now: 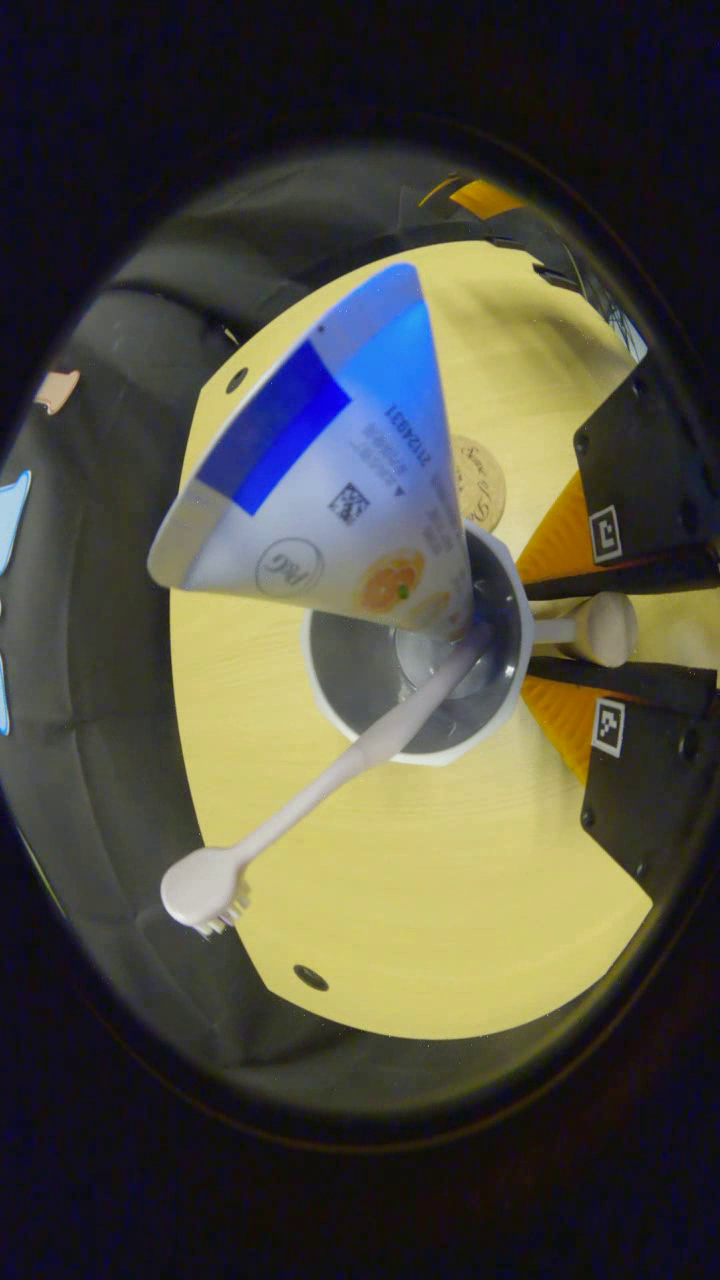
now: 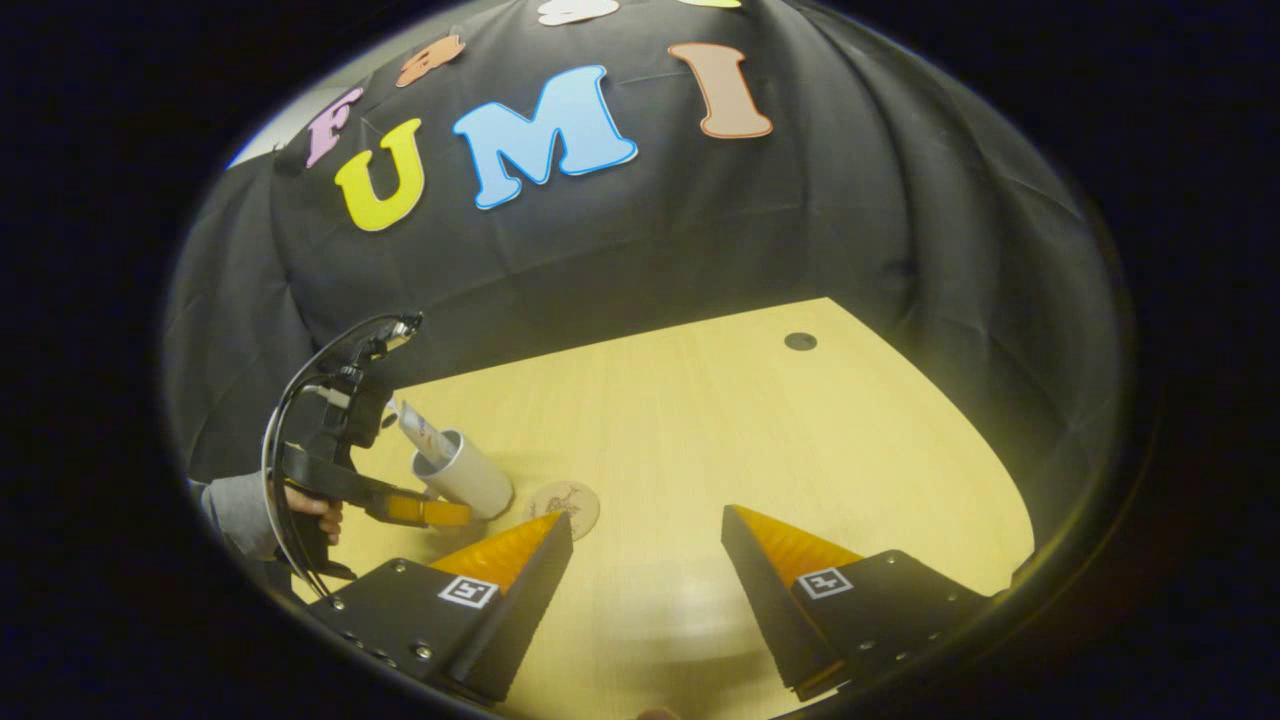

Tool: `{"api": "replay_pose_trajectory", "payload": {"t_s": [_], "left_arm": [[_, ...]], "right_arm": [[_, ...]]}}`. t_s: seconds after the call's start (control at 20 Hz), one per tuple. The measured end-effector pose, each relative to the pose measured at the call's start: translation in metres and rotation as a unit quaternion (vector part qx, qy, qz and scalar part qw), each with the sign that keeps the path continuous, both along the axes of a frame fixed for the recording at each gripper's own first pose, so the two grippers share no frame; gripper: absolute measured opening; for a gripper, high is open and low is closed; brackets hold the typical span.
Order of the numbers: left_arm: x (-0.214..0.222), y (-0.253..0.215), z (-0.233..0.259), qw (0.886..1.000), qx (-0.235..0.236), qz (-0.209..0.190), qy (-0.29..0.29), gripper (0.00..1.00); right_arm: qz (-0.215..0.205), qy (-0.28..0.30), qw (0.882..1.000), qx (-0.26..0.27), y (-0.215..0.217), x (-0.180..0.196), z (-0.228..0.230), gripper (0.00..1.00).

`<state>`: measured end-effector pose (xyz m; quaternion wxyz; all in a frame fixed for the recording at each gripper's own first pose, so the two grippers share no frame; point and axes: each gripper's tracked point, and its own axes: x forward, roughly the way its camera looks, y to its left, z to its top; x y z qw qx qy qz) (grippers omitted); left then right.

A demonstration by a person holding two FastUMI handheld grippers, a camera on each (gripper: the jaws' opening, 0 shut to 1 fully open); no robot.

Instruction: Put the toothbrush and toothpaste on the desktop into the cup, then pick up the cup and place it on the coaster on the desktop.

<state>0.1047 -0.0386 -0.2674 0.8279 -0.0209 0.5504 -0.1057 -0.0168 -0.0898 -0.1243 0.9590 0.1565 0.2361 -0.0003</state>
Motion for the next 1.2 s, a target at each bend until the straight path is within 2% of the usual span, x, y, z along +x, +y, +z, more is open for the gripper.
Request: {"api": "replay_pose_trajectory", "payload": {"t_s": [0.25,0.4,0.75,1.0,1.05,1.2], "left_arm": [[0.001,-0.057,0.002,0.999,-0.012,-0.043,-0.003,0.35],[-0.002,-0.077,-0.002,0.998,-0.014,-0.055,0.004,0.35],[-0.003,-0.084,-0.009,0.998,0.003,-0.061,0.016,0.35],[-0.005,-0.085,-0.012,0.997,0.020,-0.065,0.019,0.35],[-0.004,-0.085,-0.011,0.998,0.020,-0.065,0.018,0.41],[-0.007,-0.091,-0.010,0.998,0.007,-0.058,0.017,0.37]], "right_arm": [[-0.008,0.001,1.000,-0.002,-0.008,-0.008,-0.003,0.92],[-0.016,0.001,1.000,0.002,-0.020,-0.017,-0.005,0.92],[-0.032,0.005,0.999,0.010,-0.040,-0.024,-0.010,0.93],[-0.028,0.005,0.999,0.017,-0.043,-0.024,-0.009,0.93],[-0.026,0.004,0.999,0.017,-0.042,-0.025,-0.010,0.92],[-0.017,0.002,1.000,0.019,-0.042,-0.024,-0.009,0.92]]}}
